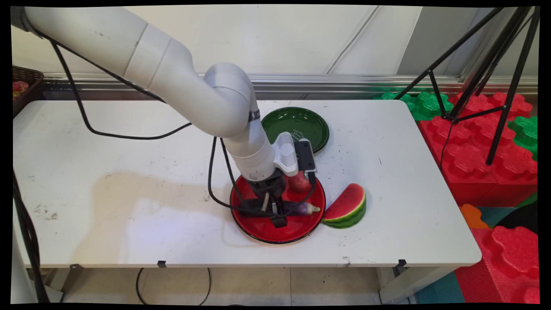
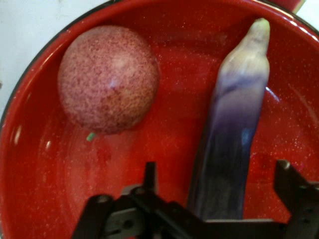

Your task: Pick up the eggplant from the red plate, then place the picked object on the green plate

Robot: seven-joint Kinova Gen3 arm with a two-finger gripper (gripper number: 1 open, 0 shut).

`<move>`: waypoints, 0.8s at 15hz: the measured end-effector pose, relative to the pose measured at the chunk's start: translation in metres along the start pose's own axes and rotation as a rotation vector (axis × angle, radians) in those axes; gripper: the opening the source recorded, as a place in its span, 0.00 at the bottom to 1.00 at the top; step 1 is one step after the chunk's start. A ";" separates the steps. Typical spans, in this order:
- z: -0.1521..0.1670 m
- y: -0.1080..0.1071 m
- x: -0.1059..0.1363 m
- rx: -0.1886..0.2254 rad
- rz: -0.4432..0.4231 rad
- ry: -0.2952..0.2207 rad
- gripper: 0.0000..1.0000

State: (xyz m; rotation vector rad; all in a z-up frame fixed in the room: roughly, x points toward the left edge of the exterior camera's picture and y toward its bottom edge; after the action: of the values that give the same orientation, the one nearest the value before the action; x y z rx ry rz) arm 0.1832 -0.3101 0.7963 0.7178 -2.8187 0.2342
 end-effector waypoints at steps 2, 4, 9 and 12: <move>0.003 0.001 0.001 -0.001 0.001 0.005 0.00; 0.005 0.002 0.001 -0.004 0.009 0.010 0.00; -0.004 0.003 -0.002 -0.009 0.034 0.022 0.00; -0.026 0.001 -0.005 -0.002 0.038 0.041 0.00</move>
State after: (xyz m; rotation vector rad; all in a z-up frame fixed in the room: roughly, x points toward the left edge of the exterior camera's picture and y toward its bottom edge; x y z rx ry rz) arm 0.1918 -0.3013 0.8202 0.6518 -2.7952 0.2499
